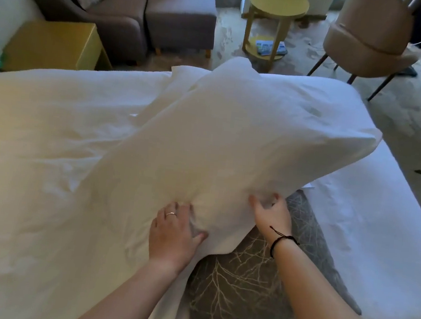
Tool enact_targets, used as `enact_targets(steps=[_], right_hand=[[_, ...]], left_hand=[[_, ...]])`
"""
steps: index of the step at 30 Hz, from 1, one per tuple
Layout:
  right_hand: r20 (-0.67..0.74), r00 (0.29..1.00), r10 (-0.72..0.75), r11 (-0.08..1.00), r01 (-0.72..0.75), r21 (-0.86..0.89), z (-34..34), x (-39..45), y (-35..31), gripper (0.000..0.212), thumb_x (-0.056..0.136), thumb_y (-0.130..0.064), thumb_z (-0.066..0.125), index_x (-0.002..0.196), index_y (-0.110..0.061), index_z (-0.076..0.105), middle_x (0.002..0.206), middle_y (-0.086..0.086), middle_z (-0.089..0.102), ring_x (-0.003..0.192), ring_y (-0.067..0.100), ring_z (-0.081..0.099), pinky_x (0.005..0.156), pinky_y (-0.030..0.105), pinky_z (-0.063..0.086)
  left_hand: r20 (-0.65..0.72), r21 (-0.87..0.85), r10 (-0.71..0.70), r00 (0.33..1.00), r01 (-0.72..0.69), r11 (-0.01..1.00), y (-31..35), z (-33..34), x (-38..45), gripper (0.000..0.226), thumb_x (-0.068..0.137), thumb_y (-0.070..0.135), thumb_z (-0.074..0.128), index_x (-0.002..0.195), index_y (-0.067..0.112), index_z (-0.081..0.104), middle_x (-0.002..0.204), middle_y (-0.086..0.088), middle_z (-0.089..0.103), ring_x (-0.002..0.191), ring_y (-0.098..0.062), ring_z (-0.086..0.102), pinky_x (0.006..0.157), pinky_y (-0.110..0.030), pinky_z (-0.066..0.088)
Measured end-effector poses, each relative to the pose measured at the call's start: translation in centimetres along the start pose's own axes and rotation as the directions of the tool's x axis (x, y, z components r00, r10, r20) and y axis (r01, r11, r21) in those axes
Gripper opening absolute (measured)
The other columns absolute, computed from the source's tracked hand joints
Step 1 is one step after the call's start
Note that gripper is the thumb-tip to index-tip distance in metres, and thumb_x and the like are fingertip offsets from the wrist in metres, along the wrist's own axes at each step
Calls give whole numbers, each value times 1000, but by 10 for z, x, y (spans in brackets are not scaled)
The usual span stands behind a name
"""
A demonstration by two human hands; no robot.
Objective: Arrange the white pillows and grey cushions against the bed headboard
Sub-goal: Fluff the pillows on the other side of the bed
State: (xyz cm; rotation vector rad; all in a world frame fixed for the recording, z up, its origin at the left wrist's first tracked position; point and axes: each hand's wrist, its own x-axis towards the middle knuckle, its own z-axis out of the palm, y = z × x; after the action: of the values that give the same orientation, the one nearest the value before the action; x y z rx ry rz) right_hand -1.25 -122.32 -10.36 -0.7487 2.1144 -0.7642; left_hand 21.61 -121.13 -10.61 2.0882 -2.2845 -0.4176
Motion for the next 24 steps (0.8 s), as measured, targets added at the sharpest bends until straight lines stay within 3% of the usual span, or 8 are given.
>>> enact_targets(steps=[2,4,6,9,11,15,19,24], right_hand=[[62,996,68,978,-78,192,1,17,6,83,73,-57,73,139,-17,43,132,0,57,118,21,56,103,40,45],[134,988,78,929,-120,350,7,25,11,72,70,-55,77,129,-22,51,123,-6,63,105,11,60,93,32,50],[222,970,100,827,-205,523,12,29,15,70,67,-50,82,126,-22,57,118,-9,66,100,5,62,82,24,51],[319,933,165,676,-343,653,12,39,22,73,61,-46,87,122,-13,62,116,1,70,105,19,66,94,39,53],[319,919,234,644,-392,657,11,43,21,58,66,-41,86,107,-5,68,111,14,71,105,33,66,95,49,52],[249,935,254,689,-355,632,11,48,11,23,80,-17,77,81,4,69,100,27,69,98,42,66,87,58,53],[182,964,193,820,-261,509,11,42,4,34,83,-14,69,79,18,59,90,35,65,85,45,67,77,59,56],[94,995,24,946,-53,319,5,-3,-11,34,86,-22,60,67,5,59,70,25,65,71,40,64,69,54,55]], left_hand=[[-46,100,48,998,-43,994,11,0,17,45,82,61,58,105,23,61,108,-2,63,101,-27,57,77,-38,46],[15,148,127,992,-127,981,21,-1,33,27,91,43,53,93,20,66,96,-2,67,96,-28,60,73,-37,46],[73,159,163,984,-172,972,28,0,42,25,94,33,48,89,18,67,94,-2,68,96,-28,60,73,-37,44],[75,185,182,980,-193,963,32,-2,40,21,92,28,52,80,17,66,87,-3,68,90,-29,62,68,-37,40],[37,190,188,981,-192,963,30,-3,32,19,89,25,59,73,17,64,79,-3,68,82,-31,63,63,-36,40],[-55,221,159,986,-143,965,34,-6,15,20,85,43,61,82,23,64,83,-1,64,81,-30,61,61,-36,40],[-75,277,117,990,-92,956,44,-9,-3,62,69,72,62,106,22,57,102,-2,60,93,-27,57,73,-40,48],[-127,247,71,989,-38,968,47,-16,-22,86,65,77,60,123,15,54,122,-9,56,111,-31,51,91,-44,45]])
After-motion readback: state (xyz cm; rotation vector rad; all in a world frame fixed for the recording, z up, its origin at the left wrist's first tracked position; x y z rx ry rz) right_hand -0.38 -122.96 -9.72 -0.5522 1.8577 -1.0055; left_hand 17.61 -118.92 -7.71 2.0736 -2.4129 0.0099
